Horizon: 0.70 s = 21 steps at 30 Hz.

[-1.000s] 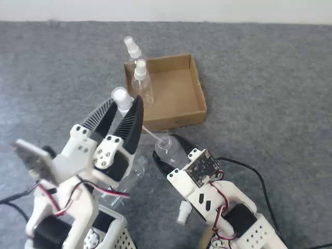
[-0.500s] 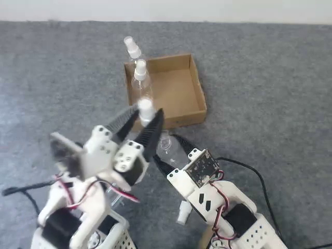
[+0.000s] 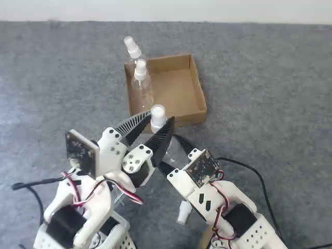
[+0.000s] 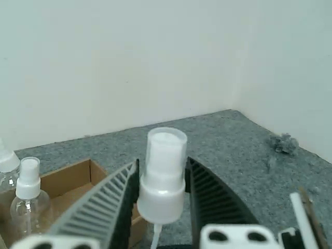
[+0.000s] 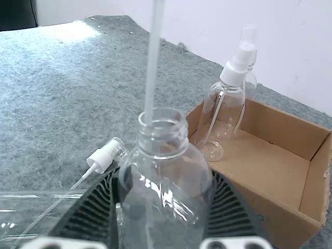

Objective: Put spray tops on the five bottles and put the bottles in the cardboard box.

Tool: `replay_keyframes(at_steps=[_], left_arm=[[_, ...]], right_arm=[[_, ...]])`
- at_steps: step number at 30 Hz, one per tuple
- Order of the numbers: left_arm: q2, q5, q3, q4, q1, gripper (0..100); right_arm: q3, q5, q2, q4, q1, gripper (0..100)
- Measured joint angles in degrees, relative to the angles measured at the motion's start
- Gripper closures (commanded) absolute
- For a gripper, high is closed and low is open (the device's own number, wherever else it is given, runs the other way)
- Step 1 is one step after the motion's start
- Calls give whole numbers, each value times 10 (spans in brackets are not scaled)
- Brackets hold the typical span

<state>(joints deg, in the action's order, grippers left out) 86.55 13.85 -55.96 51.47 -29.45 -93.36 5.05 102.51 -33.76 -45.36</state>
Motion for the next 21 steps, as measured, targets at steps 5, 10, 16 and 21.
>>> replay_keyframes(at_steps=[5,10,16,21], left_arm=[[0,0,0,3,0,808],[0,0,0,3,0,812],[0,0,4,3,22,814],[0,0,19,3,70,848]], right_arm=[[0,1,0,0,0,961],[0,0,0,0,0,961],[0,0,0,0,0,961],[0,0,0,0,0,961]])
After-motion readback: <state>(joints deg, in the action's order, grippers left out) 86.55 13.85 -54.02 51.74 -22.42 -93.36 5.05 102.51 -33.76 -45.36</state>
